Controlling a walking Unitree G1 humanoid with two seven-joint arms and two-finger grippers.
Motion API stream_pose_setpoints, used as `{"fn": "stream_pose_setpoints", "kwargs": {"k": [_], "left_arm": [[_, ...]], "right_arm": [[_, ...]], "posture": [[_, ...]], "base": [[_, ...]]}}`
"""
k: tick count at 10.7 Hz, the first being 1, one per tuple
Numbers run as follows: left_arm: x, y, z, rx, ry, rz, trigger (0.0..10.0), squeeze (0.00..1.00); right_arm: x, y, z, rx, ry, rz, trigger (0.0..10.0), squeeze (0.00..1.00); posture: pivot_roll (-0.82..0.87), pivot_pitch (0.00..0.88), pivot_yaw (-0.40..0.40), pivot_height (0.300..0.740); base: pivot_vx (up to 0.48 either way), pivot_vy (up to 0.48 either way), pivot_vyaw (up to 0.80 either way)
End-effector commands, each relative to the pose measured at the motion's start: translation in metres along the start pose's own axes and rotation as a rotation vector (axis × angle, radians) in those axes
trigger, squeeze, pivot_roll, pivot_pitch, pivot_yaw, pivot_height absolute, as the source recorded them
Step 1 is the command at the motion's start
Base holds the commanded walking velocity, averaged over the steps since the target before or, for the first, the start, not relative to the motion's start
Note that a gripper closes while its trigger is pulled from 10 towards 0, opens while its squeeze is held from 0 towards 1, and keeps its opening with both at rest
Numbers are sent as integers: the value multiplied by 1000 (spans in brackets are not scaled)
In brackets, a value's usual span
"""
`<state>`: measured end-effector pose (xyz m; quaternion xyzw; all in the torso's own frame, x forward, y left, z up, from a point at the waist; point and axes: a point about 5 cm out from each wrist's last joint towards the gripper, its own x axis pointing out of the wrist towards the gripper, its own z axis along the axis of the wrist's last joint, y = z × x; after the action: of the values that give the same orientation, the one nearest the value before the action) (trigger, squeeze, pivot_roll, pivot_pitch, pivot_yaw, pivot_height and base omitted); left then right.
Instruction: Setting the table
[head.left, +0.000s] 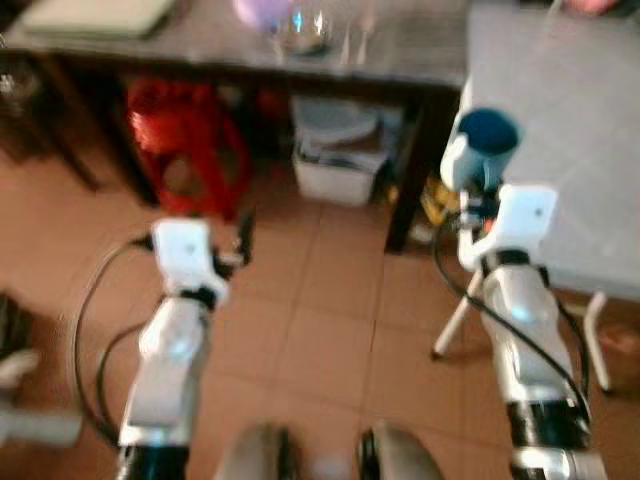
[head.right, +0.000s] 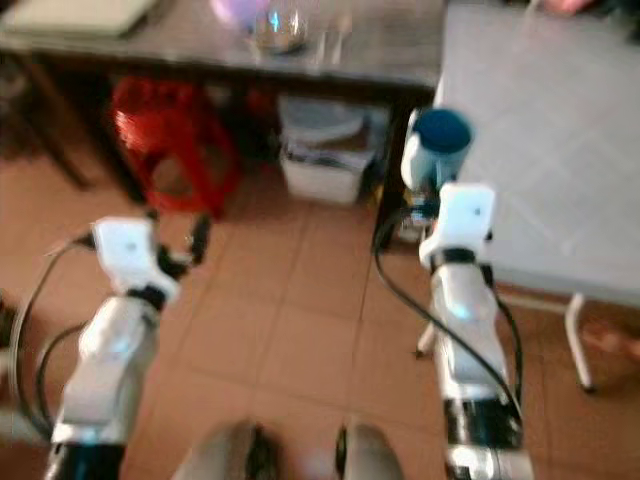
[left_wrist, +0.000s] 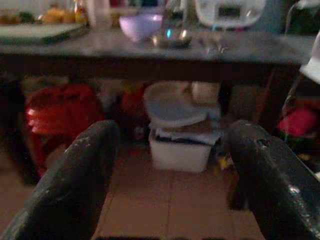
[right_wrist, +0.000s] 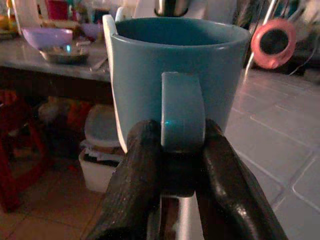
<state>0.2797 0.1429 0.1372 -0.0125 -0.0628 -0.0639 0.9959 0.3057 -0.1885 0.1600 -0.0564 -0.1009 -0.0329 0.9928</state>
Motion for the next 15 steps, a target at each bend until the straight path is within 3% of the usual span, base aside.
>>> {"fn": "stream_pose_setpoints", "kwargs": {"k": [1,4,6,13,15], "left_arm": [[-1,9,-1,31,4,27,10000,0],[-2,9,-1,37,-2,30,10000,0],[-1,5,0,25,-10,24,10000,0],[1,-1,4,11,-34,-10,10000,0],[0,-3,5,6,-40,-17,10000,0]], "right_arm": [[2,5,8,13,-34,5,10000,0],[-2,4,6,4,-22,6,10000,0],[-2,5,7,-2,-28,14,10000,0],[4,9,10,11,-30,2,10000,0],[5,10,11,8,-39,6,10000,0]], "posture": [[-35,115,40,740],[-37,117,36,740],[-37,117,35,740],[-34,114,34,740],[-32,112,32,740]], "base": [[472,0,0],[480,0,0],[480,0,800],[480,0,0],[472,0,-800]]}}
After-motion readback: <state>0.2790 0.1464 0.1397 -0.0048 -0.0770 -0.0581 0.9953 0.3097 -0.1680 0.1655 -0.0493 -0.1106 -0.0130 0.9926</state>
